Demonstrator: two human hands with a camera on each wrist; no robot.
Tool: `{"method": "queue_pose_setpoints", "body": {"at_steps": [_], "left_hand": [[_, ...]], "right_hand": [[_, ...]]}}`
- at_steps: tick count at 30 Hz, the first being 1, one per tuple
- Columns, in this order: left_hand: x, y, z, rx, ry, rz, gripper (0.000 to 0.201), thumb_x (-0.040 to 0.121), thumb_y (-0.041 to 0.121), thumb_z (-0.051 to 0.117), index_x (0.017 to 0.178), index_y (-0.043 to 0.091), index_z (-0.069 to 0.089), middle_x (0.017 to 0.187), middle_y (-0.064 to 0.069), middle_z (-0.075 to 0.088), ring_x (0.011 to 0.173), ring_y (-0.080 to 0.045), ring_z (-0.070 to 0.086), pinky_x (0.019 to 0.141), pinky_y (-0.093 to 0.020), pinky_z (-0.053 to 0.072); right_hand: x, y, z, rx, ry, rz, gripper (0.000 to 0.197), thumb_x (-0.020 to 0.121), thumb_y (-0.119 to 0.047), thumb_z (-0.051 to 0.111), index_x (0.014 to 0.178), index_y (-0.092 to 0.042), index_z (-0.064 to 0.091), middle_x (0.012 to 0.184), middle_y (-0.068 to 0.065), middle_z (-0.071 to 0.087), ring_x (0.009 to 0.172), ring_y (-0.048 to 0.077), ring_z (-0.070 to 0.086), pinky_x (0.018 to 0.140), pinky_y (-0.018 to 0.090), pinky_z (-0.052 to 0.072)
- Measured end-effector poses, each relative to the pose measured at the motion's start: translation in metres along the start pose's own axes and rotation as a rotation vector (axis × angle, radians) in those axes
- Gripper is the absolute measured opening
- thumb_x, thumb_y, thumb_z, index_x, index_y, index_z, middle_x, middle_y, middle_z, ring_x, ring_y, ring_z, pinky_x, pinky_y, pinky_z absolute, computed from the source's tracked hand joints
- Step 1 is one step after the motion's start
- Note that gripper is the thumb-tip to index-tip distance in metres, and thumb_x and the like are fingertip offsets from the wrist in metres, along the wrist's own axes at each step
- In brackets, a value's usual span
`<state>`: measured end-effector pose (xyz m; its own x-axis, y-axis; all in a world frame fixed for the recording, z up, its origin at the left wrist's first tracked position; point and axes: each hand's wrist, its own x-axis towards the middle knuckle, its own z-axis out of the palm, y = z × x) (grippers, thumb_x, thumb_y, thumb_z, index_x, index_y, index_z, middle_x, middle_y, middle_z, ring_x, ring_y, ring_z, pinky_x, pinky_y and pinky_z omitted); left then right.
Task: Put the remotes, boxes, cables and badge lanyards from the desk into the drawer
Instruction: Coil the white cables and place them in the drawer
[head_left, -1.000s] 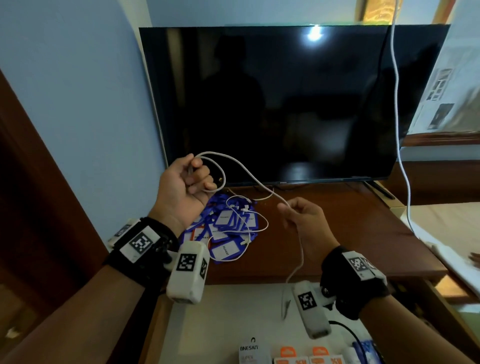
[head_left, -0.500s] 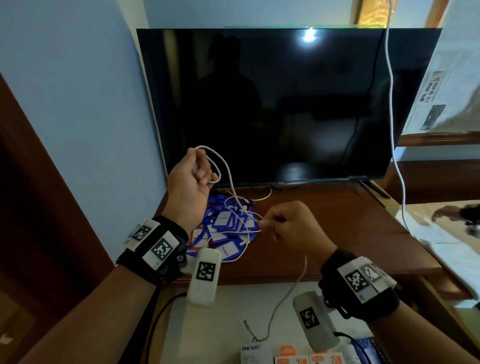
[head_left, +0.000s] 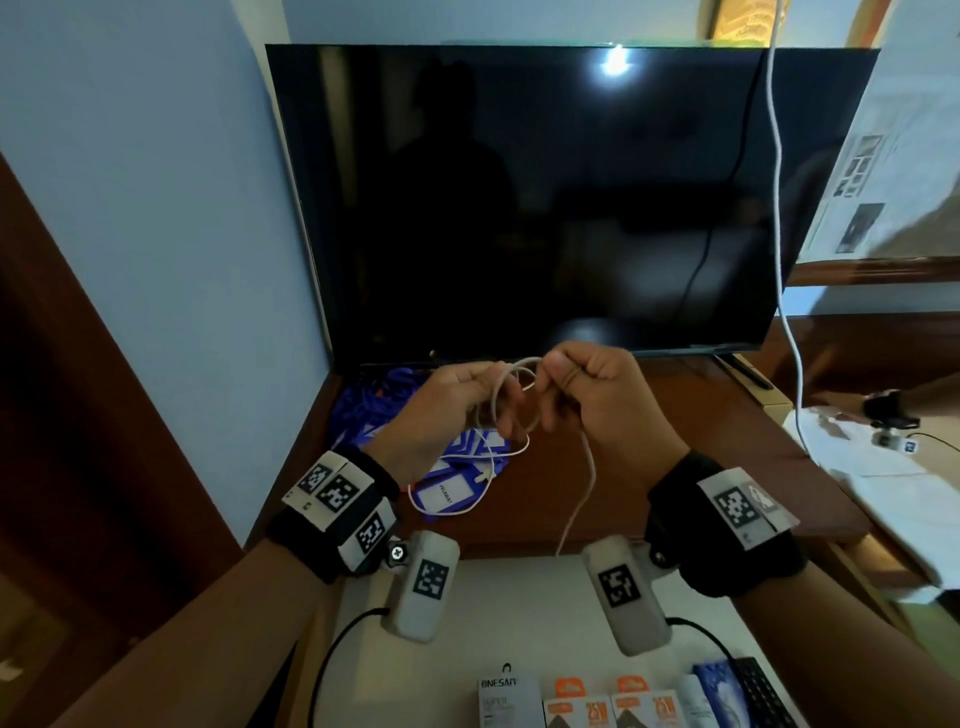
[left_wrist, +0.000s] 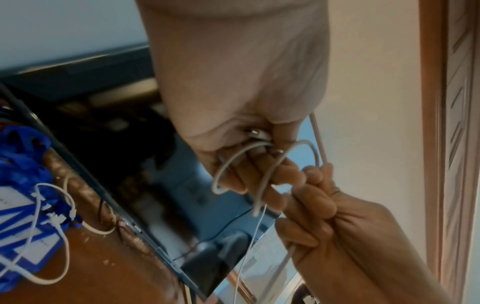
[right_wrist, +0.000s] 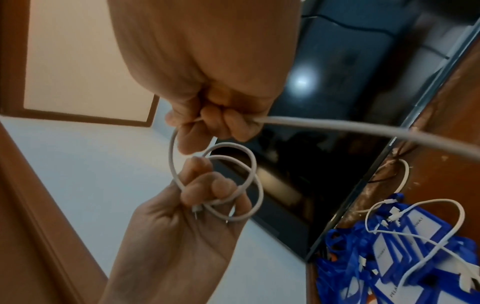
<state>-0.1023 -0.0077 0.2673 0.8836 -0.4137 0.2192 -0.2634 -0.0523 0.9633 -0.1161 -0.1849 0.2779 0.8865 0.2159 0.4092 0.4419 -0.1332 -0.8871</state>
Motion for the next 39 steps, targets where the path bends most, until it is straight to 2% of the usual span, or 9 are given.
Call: {"method": "queue_pose_setpoints", "body": {"at_steps": [4, 8, 13, 21, 25, 29, 32, 36, 39], "left_hand": [[-0.004, 0.001, 0.0, -0.18, -0.032, -0.041, 0.036, 0.093, 0.034, 0.036, 0.083, 0.005, 0.056, 0.052, -0.001, 0.047, 0.056, -0.02, 0.058, 0.07, -0.031, 0.053], [-0.003, 0.002, -0.001, -0.274, -0.049, -0.06, 0.034, 0.092, 0.036, 0.038, 0.081, 0.009, 0.055, 0.051, 0.002, 0.034, 0.048, -0.015, 0.043, 0.07, -0.035, 0.043], [0.0, 0.011, -0.009, -0.564, -0.075, -0.097, 0.03, 0.096, 0.032, 0.038, 0.073, 0.014, 0.047, 0.05, 0.005, 0.025, 0.043, -0.01, 0.028, 0.063, -0.024, 0.044], [0.0, 0.014, -0.041, -0.727, 0.259, -0.078, 0.037, 0.095, 0.028, 0.043, 0.059, 0.02, 0.035, 0.046, 0.006, 0.024, 0.04, -0.009, 0.023, 0.059, -0.024, 0.038], [0.004, 0.015, -0.044, -0.625, 0.383, -0.073, 0.039, 0.1, 0.031, 0.042, 0.063, 0.018, 0.041, 0.05, 0.004, 0.025, 0.044, -0.011, 0.026, 0.06, -0.024, 0.041], [0.01, 0.012, -0.042, -0.462, 0.475, -0.035, 0.033, 0.102, 0.032, 0.039, 0.076, 0.015, 0.052, 0.048, 0.006, 0.029, 0.044, -0.009, 0.029, 0.058, -0.023, 0.038], [0.011, 0.01, -0.034, -0.22, 0.462, 0.015, 0.034, 0.104, 0.028, 0.032, 0.086, 0.01, 0.055, 0.047, 0.007, 0.032, 0.045, -0.009, 0.032, 0.058, -0.024, 0.036], [0.01, 0.003, -0.021, 0.063, 0.404, 0.037, 0.036, 0.105, 0.025, 0.027, 0.091, 0.006, 0.054, 0.058, 0.0, 0.044, 0.05, -0.005, 0.044, 0.055, -0.014, 0.043], [0.009, -0.005, -0.013, 0.144, 0.303, 0.028, 0.036, 0.105, 0.022, 0.027, 0.09, 0.004, 0.053, 0.068, -0.006, 0.055, 0.057, -0.002, 0.054, 0.064, -0.01, 0.045]], "right_hand": [[0.001, 0.006, -0.004, -0.025, 0.075, 0.018, 0.03, 0.101, -0.011, 0.041, 0.081, 0.001, 0.059, 0.048, -0.001, 0.055, 0.042, 0.008, 0.046, 0.046, 0.013, 0.037], [0.0, 0.018, -0.002, -0.025, 0.101, 0.053, 0.028, 0.101, -0.014, 0.044, 0.08, -0.006, 0.06, 0.046, -0.002, 0.054, 0.042, 0.01, 0.044, 0.046, 0.015, 0.036], [-0.006, 0.032, -0.005, 0.146, 0.053, 0.098, 0.019, 0.097, -0.013, 0.05, 0.084, -0.002, 0.057, 0.053, 0.001, 0.053, 0.042, 0.008, 0.044, 0.042, 0.015, 0.034], [-0.017, 0.072, -0.024, 0.192, 0.185, 0.214, 0.013, 0.087, 0.0, 0.061, 0.077, -0.006, 0.057, 0.055, -0.003, 0.053, 0.044, 0.004, 0.043, 0.042, 0.014, 0.035], [-0.016, 0.074, -0.017, 0.03, 0.2, 0.205, 0.013, 0.085, -0.001, 0.064, 0.074, -0.006, 0.06, 0.06, 0.001, 0.057, 0.051, 0.006, 0.049, 0.05, 0.016, 0.042], [-0.017, 0.062, -0.002, -0.297, -0.009, 0.16, 0.015, 0.086, -0.011, 0.065, 0.072, -0.014, 0.063, 0.057, -0.003, 0.059, 0.046, 0.001, 0.049, 0.049, 0.013, 0.043], [-0.02, 0.05, 0.009, -0.38, -0.179, 0.094, 0.019, 0.089, -0.012, 0.063, 0.071, -0.016, 0.064, 0.056, -0.002, 0.059, 0.047, 0.001, 0.052, 0.053, 0.012, 0.045], [-0.019, 0.035, 0.015, -0.324, -0.282, 0.041, 0.023, 0.092, -0.008, 0.057, 0.073, -0.015, 0.067, 0.066, 0.016, 0.066, 0.049, 0.009, 0.054, 0.054, 0.012, 0.045], [-0.015, 0.028, 0.014, -0.291, -0.256, 0.012, 0.026, 0.093, -0.009, 0.056, 0.07, -0.021, 0.063, 0.056, -0.003, 0.062, 0.045, 0.005, 0.051, 0.051, 0.011, 0.041]]}}
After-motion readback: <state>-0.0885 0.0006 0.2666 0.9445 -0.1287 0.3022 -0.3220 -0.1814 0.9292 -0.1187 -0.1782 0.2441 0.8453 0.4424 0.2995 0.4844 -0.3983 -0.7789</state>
